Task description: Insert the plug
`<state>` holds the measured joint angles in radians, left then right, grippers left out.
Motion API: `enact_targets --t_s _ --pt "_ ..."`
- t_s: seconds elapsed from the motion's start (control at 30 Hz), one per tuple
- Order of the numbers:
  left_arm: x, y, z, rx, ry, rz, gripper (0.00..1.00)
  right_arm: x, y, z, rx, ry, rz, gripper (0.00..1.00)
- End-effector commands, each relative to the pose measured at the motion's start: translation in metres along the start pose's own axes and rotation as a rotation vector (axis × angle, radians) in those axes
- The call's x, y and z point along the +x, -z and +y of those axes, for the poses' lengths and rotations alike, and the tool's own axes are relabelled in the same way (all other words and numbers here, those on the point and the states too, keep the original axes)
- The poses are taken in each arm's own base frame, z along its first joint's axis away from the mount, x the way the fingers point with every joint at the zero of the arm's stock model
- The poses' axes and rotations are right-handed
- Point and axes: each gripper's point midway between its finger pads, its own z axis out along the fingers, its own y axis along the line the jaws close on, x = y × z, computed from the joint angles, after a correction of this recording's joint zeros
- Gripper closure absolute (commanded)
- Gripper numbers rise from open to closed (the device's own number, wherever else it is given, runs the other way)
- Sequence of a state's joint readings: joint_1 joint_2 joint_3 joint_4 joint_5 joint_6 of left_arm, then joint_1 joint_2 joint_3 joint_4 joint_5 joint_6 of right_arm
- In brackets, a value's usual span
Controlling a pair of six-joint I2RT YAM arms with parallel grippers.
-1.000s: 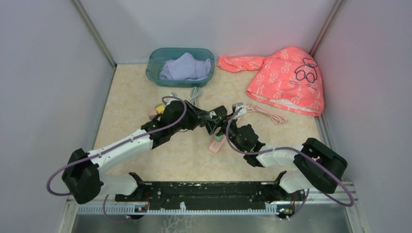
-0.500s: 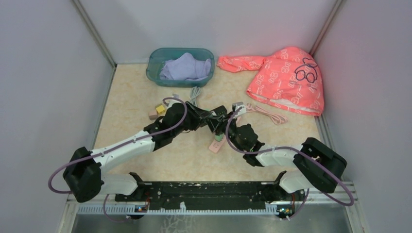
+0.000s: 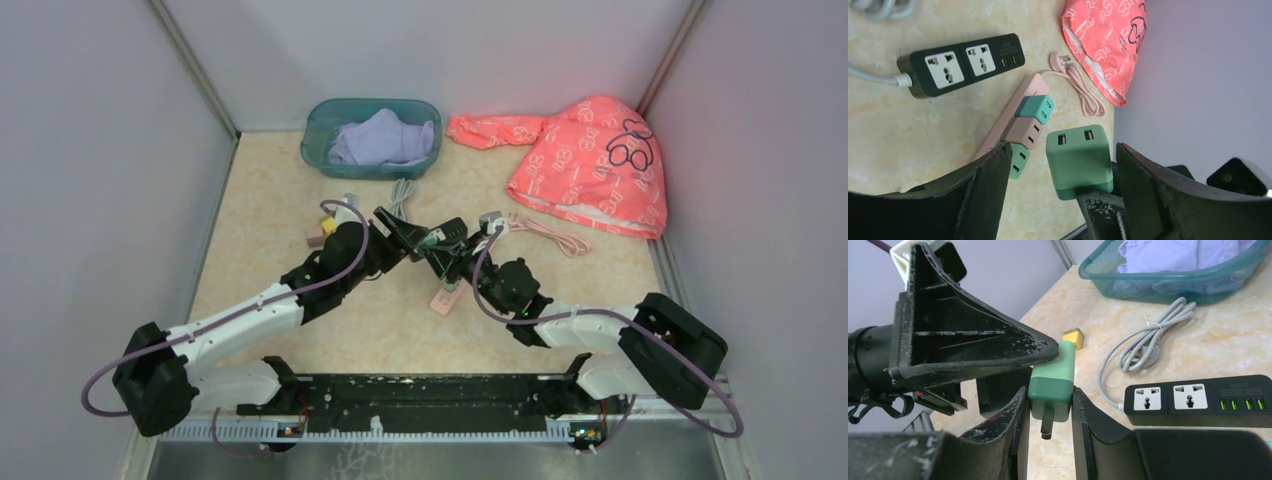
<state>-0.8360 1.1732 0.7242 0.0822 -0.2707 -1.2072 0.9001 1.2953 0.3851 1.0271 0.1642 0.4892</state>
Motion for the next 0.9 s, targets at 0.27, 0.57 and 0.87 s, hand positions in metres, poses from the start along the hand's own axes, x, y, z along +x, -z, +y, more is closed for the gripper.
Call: enact_targets --t_s 0.27,0.57,0.87 --pt "-0.028 0.047 -0.040 0.305 -0.518 -0.117 0.11 -0.036 0.024 0.021 -0.214 0.083 -0.028 1.00" --pt "-0.008 0.061 -0.057 0.484 -0.819 -0.018 0.11 -0.043 0.044 0.031 -0.378 0.155 0.051 1.00" --pt "0.022 0.067 -0.061 0.665 -0.943 0.167 0.14 -0.045 0.064 0.047 -0.606 0.180 0.193 1.00"
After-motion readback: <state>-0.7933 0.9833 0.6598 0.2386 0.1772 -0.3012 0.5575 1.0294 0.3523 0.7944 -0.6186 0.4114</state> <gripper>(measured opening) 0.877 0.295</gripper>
